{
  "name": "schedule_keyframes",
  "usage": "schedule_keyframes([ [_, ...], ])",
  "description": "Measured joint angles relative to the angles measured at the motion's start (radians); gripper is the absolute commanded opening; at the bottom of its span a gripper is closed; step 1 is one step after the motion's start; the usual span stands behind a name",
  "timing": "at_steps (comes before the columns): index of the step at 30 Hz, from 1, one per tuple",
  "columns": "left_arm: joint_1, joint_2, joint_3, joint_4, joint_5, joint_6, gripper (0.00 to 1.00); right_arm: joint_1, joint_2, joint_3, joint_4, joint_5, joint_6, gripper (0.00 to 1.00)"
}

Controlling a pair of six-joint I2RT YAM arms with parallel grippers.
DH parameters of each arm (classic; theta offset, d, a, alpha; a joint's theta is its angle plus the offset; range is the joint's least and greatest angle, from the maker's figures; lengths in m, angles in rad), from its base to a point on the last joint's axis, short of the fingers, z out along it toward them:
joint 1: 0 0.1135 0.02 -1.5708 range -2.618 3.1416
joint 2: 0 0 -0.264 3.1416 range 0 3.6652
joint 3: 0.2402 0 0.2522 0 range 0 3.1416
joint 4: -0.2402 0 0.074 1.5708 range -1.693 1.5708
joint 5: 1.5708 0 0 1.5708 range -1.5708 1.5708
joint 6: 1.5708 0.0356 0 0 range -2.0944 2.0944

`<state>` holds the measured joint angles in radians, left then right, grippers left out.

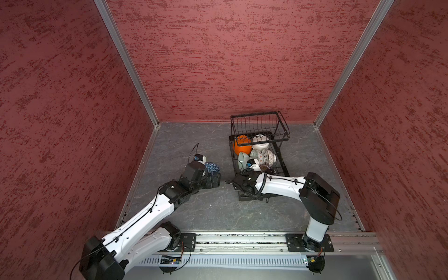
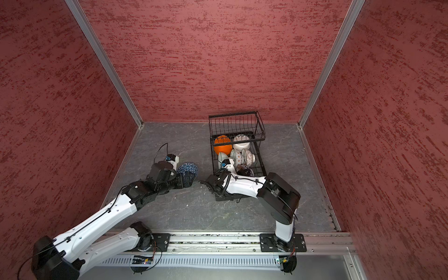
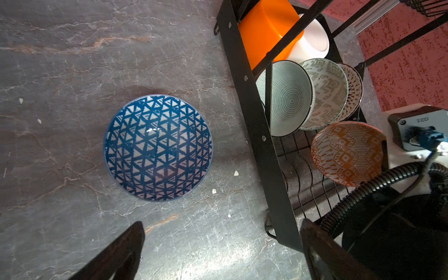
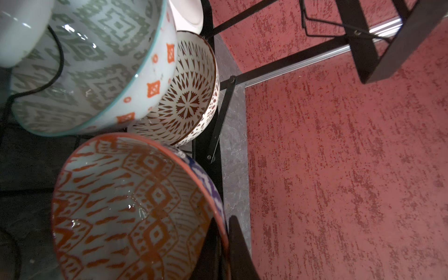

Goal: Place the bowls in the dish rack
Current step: 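Press the orange-white bowl upright into the rack slot with the right gripper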

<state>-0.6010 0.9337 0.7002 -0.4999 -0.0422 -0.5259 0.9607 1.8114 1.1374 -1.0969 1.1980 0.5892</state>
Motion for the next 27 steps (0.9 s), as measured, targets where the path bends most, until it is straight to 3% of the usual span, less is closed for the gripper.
schedule_keyframes([
  [10, 0.015, -0.001, 0.000, 0.000, 0.015, 0.000, 0.99, -0.035, 0.007, 0.005, -0.120, 0.000, 0.122, 0.00],
  [21, 0.034, 0.005, -0.008, 0.001, 0.022, 0.000, 0.99, -0.041, 0.011, 0.005, -0.037, 0.003, 0.016, 0.00],
  [27, 0.047, 0.010, -0.017, 0.001, 0.032, 0.002, 1.00, -0.028, 0.062, 0.020, -0.057, 0.050, 0.026, 0.00],
])
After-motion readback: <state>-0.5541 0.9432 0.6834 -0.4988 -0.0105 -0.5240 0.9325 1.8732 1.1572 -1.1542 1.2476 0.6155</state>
